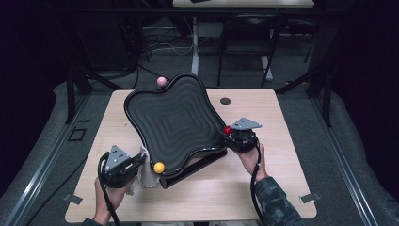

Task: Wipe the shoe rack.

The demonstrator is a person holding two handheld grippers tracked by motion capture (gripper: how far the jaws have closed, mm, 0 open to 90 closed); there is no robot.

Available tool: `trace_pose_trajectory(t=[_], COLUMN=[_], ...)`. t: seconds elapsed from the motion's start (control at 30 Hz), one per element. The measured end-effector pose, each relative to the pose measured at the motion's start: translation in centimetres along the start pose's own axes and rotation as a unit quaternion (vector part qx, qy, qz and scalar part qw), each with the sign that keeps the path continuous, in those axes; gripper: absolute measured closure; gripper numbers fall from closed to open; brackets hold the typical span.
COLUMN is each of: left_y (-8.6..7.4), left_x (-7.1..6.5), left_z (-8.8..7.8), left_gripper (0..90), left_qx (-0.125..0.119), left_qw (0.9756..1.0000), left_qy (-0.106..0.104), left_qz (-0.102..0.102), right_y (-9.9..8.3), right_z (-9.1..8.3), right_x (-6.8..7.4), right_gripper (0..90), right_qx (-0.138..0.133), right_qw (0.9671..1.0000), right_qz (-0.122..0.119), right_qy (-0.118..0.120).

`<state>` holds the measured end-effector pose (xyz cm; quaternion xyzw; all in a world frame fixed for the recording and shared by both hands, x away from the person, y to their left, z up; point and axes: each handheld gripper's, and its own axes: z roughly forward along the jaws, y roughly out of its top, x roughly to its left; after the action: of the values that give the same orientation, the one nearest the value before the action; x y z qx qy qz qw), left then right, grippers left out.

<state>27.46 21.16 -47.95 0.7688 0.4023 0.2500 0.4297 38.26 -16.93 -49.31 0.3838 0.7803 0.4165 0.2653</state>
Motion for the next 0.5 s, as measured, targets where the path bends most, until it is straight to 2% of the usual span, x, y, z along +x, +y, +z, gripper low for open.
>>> trace_pose_trajectory(t=[0.5], left_y=[-0.9], left_x=[-1.6], left_z=[-0.5], left_gripper=[83.7], left_qx=[0.02], left_qw=[0.9994], left_qy=[-0.027], left_qz=[0.009], right_y=[0.0], right_z=[0.0], right_x=[0.1], right_gripper=[59.7], right_qx=[0.001], right_qw=[1.0], right_qz=[-0.001], right_qy=[-0.002])
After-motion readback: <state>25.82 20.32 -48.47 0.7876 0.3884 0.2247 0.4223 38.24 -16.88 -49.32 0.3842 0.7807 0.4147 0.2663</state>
